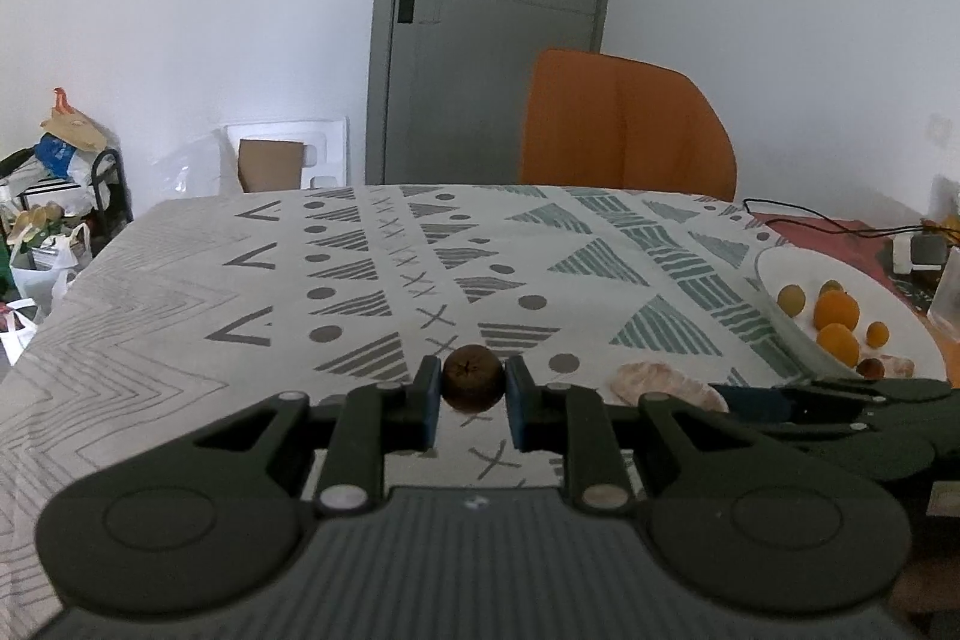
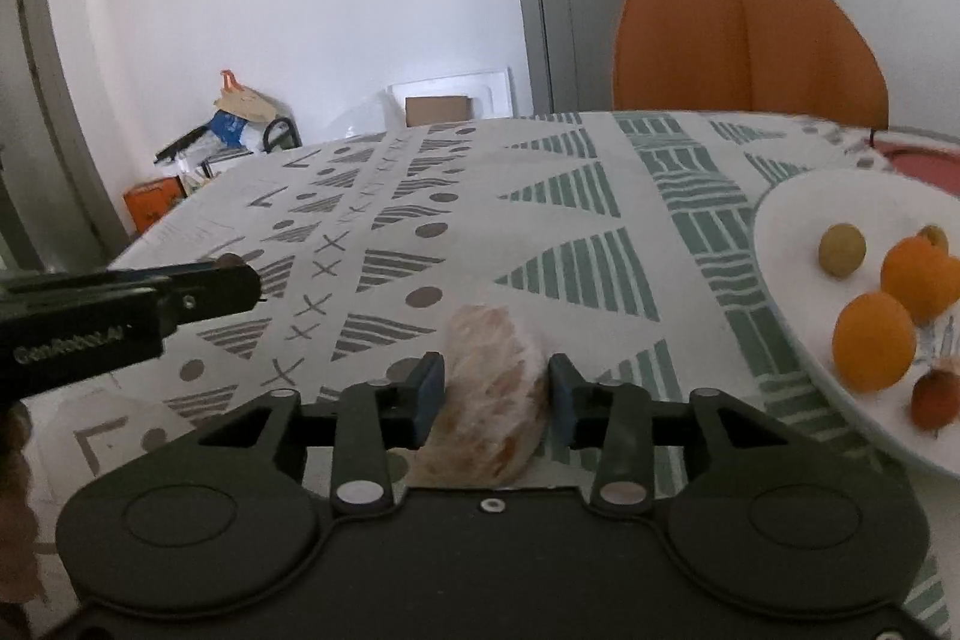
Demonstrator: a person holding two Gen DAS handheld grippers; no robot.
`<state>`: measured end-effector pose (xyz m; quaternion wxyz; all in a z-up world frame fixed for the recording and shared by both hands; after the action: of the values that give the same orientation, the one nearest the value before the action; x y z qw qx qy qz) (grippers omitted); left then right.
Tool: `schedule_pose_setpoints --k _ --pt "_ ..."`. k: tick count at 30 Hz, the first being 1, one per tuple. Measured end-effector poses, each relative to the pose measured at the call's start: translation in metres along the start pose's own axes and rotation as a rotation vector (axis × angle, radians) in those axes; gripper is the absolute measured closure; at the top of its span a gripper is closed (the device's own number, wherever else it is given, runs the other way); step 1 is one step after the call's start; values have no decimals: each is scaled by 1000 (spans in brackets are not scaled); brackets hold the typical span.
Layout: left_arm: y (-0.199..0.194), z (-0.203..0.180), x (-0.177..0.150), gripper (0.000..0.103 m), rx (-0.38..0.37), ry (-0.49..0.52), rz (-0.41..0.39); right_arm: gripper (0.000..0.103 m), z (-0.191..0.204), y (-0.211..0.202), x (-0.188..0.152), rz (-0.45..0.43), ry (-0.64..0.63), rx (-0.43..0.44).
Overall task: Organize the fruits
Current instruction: 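Carry the kiwi and peeled citrus in both grippers to the white bowl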
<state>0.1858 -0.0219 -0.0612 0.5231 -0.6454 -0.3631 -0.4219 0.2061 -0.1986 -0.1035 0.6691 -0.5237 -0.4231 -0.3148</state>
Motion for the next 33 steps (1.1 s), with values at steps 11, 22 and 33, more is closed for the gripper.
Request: schedule_pose_setpoints --k 11,22,33 --pt "-1 -19 6 82 -18 35 -4 69 -15 -25 11 -63 21 11" --pt "5 -67 22 82 -87 89 -37 69 -60 -60 29 -162 81 -48" --pt "15 -112 29 82 -154 140 -45 69 -105 -78 28 -206 131 -119"
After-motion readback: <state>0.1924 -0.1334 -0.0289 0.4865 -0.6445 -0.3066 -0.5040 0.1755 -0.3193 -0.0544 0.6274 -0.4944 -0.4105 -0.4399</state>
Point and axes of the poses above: each gripper's, at about its wrist camera, not at the fingertips, and y roughly the way its jaws point, z to its left, x to its top, the point moved 2 cm from there along y, roughly the way its jaws point, and after that the axes turned 9 degrees about -z, right-handed, at the moved point
